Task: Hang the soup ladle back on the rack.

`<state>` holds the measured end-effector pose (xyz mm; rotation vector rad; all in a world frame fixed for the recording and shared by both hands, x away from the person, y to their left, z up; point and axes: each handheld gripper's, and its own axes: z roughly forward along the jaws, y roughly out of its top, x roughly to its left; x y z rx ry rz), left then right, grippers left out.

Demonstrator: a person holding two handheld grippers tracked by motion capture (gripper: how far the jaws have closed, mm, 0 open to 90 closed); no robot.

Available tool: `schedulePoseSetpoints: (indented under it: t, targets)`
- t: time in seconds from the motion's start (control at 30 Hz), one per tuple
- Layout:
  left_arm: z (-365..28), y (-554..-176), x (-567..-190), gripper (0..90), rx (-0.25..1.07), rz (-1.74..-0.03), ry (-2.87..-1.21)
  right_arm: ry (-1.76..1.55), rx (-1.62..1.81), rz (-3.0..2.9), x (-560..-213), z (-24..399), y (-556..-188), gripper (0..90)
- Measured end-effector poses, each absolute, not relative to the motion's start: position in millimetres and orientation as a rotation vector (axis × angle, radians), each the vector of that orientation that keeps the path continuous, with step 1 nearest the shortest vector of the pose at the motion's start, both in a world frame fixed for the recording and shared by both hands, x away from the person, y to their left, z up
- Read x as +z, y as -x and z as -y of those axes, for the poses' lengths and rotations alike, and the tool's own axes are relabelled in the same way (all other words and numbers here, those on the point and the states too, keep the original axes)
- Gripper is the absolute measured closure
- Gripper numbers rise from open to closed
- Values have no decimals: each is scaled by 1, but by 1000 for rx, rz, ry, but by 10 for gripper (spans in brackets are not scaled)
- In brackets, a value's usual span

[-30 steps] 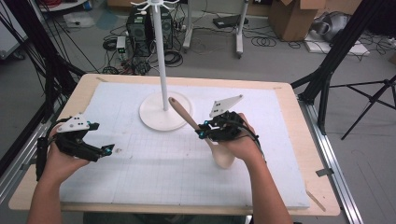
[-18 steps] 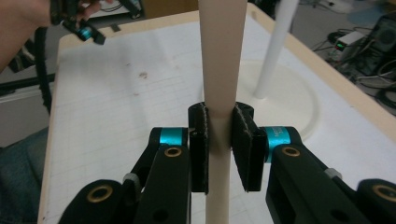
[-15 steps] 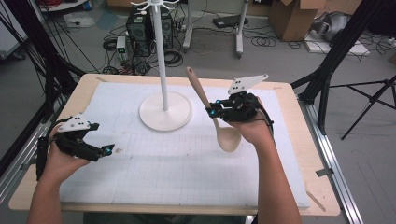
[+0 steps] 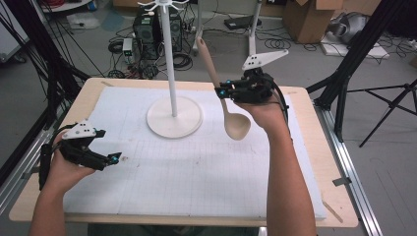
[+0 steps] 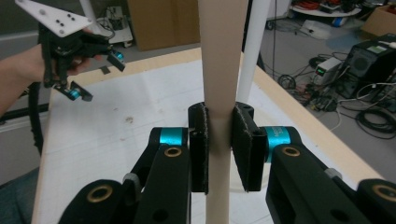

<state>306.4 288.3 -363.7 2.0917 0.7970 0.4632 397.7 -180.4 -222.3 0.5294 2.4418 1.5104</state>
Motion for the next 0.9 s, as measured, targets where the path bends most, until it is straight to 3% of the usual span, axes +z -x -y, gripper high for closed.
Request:
schedulePoseSetpoints:
  t: [0.9]
  targets:
    - [-286, -306, -364, 16, 463, -784, -2105, -592, 1449, -2447, -176, 158, -436, 777]
